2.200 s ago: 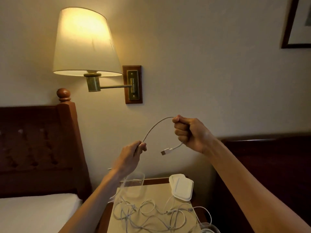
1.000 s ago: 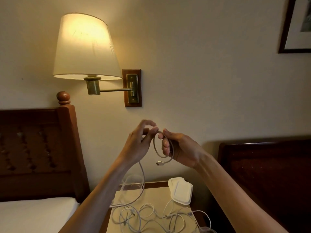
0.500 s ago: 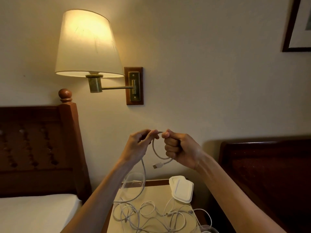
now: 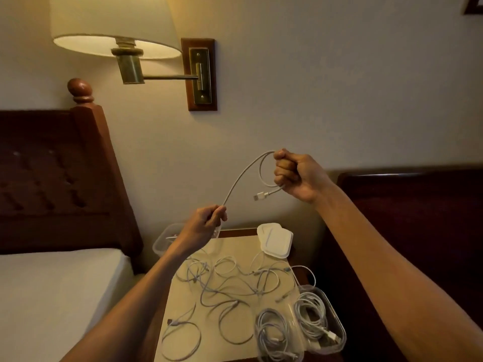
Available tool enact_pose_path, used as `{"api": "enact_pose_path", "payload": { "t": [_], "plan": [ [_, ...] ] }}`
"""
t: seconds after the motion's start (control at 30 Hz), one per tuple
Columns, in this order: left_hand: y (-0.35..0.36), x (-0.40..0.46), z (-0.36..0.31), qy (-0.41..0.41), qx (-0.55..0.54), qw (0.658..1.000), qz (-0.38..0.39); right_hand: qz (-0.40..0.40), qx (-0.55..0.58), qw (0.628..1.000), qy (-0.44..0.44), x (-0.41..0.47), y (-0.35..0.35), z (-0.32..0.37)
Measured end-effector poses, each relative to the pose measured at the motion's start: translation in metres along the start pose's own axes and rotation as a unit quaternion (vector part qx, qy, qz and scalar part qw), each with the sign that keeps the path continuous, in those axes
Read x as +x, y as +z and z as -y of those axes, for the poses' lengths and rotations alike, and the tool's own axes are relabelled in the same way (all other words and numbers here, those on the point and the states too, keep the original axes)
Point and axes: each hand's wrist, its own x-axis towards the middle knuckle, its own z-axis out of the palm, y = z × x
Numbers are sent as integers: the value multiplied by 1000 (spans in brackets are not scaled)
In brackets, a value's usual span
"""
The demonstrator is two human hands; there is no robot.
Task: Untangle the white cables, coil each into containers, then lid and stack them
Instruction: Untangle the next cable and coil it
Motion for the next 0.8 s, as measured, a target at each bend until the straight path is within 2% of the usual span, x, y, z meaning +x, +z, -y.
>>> {"api": "enact_pose_path", "payload": {
  "t": [0.13, 0.23, 0.27, 0.33, 0.43, 0.57, 0.67, 0.8],
  "plan": [
    [-4, -3, 11, 4, 160, 987, -12, -14, 5, 999, -30, 7, 1, 8],
    [-4, -1, -19, 39, 310, 943, 114, -4, -19, 999, -50, 10, 12, 6],
    [-4, 1, -35, 71, 343, 923, 160, 2, -55, 997, -57, 10, 16, 5],
    [-8, 8, -74, 150, 357, 902, 189, 7, -166, 983, -80, 10, 23, 0],
    [-29, 23, -112, 256, 321, 905, 112, 21, -299, 948, -110, 5, 33, 1],
    [-51, 39, -129, 337, 287, 896, 10, 20, -378, 915, -137, -2, 44, 8],
    [-55, 49, -135, 364, 288, 884, -55, 46, -400, 904, -142, -4, 50, 13],
    [-55, 60, -138, 345, 246, 894, -144, 70, -352, 923, -135, -10, 61, 20]
  ]
}}
